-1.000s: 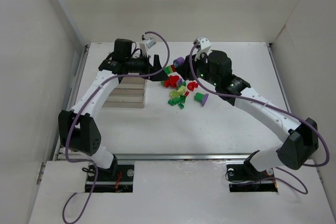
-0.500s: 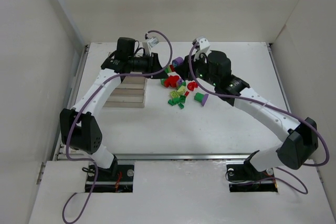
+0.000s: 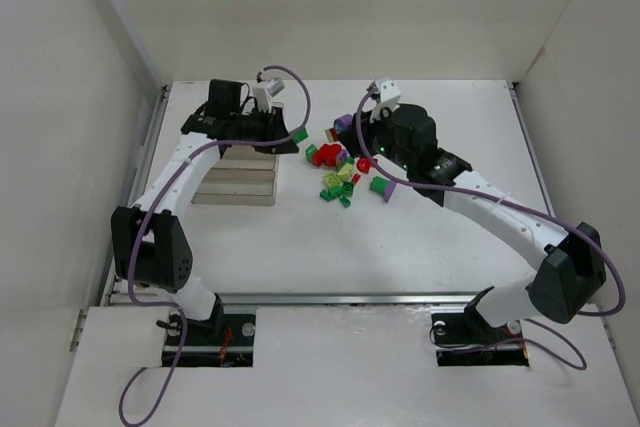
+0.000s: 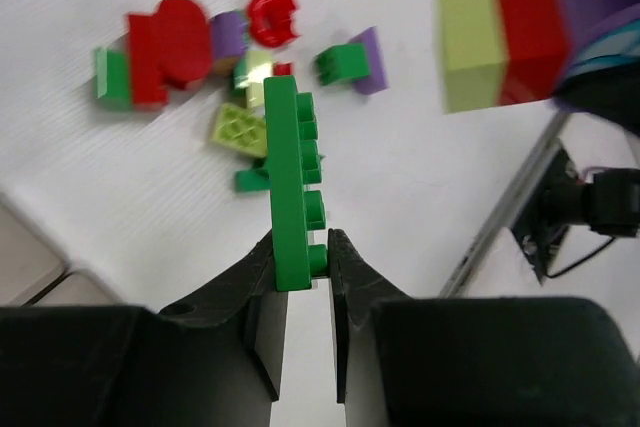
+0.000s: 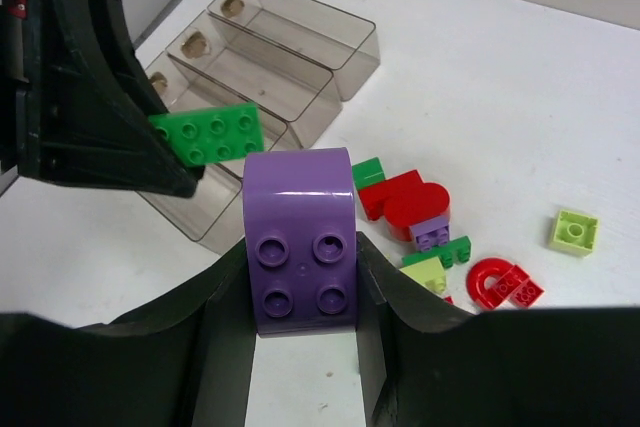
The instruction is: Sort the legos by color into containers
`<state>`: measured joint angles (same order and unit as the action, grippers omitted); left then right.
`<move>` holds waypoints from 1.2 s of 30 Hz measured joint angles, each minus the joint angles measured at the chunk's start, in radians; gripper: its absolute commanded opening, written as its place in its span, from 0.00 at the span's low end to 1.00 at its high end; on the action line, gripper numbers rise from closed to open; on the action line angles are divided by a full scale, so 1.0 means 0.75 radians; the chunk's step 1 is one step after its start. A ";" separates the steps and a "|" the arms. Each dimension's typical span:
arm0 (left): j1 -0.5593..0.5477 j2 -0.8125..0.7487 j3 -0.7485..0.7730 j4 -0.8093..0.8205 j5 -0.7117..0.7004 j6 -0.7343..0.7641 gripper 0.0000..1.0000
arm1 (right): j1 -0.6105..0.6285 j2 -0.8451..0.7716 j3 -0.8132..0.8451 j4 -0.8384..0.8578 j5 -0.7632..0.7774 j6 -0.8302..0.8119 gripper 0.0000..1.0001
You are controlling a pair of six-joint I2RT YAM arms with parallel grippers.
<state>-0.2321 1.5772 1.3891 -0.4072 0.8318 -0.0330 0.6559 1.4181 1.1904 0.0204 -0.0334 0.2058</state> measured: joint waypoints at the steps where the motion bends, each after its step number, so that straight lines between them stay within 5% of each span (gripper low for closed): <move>1: 0.022 0.000 -0.012 -0.017 -0.028 0.019 0.00 | 0.000 0.000 -0.004 -0.001 0.011 -0.003 0.00; 7: 0.152 -0.042 -0.086 -0.106 -0.264 0.307 0.00 | 0.000 -0.001 -0.006 0.003 0.024 -0.013 0.00; 11: 0.226 -0.184 -0.271 -0.148 -0.436 0.717 0.00 | 0.000 -0.001 -0.009 0.004 -0.004 -0.016 0.00; 19: 0.231 -0.261 -0.415 -0.160 -0.596 1.166 0.00 | 0.000 0.022 -0.010 0.007 -0.077 -0.022 0.00; 22: 0.234 -0.237 -0.429 -0.155 -0.624 1.264 0.22 | 0.000 0.032 -0.010 0.007 -0.100 -0.031 0.00; 29: 0.234 -0.172 -0.441 -0.133 -0.674 1.340 0.44 | 0.000 0.033 -0.010 0.007 -0.131 -0.047 0.00; 36: 0.234 -0.186 -0.434 -0.115 -0.686 1.328 0.51 | 0.000 0.033 -0.010 0.007 -0.155 -0.069 0.00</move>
<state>-0.0566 1.4380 1.0634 -0.4934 0.3172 0.9630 0.6559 1.4425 1.1828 0.0254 -0.1497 0.1543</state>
